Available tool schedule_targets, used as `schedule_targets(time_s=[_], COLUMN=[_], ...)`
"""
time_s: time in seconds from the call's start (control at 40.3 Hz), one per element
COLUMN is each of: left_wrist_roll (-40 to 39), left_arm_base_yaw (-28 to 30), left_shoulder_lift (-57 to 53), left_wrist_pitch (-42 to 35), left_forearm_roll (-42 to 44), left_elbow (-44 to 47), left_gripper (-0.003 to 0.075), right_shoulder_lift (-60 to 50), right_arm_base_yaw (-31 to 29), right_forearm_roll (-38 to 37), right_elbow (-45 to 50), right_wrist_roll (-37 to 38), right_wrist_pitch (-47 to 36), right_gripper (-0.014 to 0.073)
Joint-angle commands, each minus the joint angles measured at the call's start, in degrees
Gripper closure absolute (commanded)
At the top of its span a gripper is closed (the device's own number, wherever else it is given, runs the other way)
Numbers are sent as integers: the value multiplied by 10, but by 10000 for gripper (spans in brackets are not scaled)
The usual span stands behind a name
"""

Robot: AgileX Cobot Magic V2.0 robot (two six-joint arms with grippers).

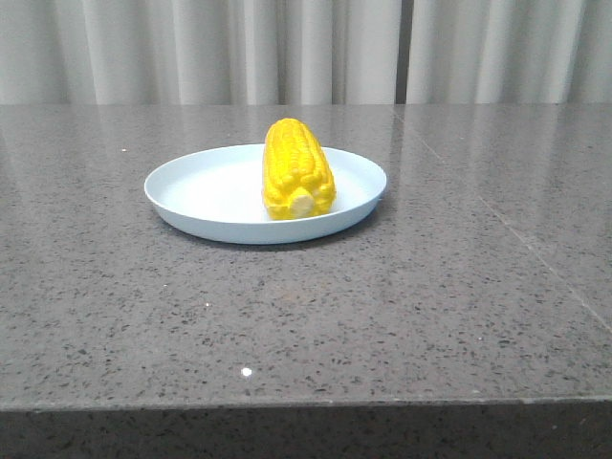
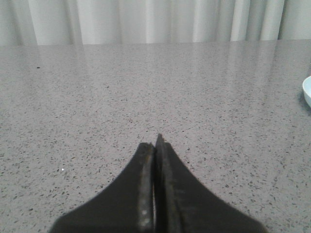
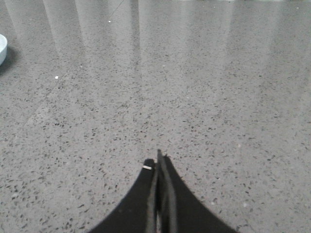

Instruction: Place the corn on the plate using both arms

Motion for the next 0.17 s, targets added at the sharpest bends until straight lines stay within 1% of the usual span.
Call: schedule_targets(time_s=[0.0,0.149], left_wrist_roll=[-2,-2], left_arm_base_yaw=[-1,-1], left_shoulder_lift=[-12,-12], left_wrist_pitch=[-48,-48], left_forearm_roll=[-5,-5], left_elbow=[2,2], left_gripper=[741,741], right_shoulder_lift=[-10,-10], right_arm_base_yaw=[-5,-5], right_forearm_roll=[2,2], right_elbow=[-3,-3], right_wrist_roll=[-6,-6], right_wrist_pitch=[-52,-52], right_gripper=[662,662])
